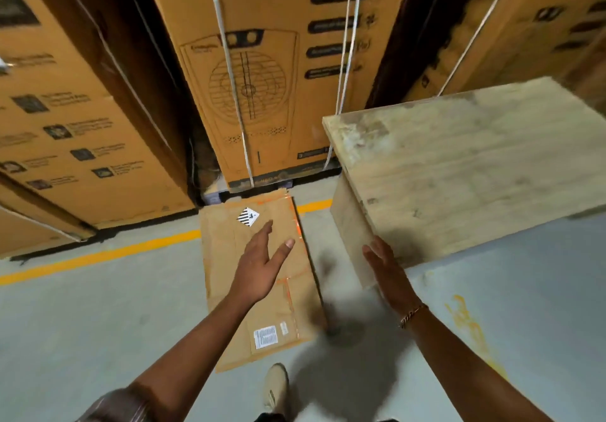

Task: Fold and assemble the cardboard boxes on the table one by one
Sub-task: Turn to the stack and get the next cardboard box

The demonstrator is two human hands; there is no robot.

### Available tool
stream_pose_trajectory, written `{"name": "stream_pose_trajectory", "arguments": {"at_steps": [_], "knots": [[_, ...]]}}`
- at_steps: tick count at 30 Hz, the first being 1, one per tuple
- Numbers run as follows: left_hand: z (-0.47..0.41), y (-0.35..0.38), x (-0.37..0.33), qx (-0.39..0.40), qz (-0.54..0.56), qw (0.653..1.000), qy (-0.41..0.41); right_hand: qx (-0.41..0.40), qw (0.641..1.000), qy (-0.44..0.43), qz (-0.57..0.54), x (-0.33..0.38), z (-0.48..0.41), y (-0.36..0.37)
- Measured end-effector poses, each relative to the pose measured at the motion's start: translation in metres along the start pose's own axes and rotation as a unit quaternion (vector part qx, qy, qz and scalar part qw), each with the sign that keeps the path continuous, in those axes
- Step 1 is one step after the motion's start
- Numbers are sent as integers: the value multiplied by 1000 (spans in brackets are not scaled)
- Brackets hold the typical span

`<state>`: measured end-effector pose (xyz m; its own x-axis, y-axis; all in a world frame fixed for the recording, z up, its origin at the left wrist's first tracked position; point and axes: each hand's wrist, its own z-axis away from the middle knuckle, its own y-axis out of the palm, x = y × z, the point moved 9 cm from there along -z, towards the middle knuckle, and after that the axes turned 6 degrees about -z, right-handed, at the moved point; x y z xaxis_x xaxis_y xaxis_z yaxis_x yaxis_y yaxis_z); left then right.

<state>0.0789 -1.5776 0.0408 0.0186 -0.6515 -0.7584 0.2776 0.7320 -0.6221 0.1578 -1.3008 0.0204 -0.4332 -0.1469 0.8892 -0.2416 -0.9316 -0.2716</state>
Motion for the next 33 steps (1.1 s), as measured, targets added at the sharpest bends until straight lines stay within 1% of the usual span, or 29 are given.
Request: {"name": "stream_pose_trajectory", "arguments": {"at_steps": [4,9,12,17,21,26,33], "knots": [[-26,53,-93,72,10,995,68,-82,995,8,-59,4,10,-101],[-56,150,-218,146,-1,979,146,-178,976,17,-127,-17,24,-245],[-67,219,-298,164,2,969,185,-213,968,26,-128,-33,30,-335],[-65,344,-430,194,30,957,216,-262,954,30,-144,-55,36,-487],[-52,434,-526,230,19,939,256,-285,943,45,-163,-73,38,-588],[-55,521,-604,256,13,926,276,-316,935,47,-155,-96,24,-694],[-116,656,-685,283,27,926,250,-325,930,60,-162,-135,-43,-831]]}}
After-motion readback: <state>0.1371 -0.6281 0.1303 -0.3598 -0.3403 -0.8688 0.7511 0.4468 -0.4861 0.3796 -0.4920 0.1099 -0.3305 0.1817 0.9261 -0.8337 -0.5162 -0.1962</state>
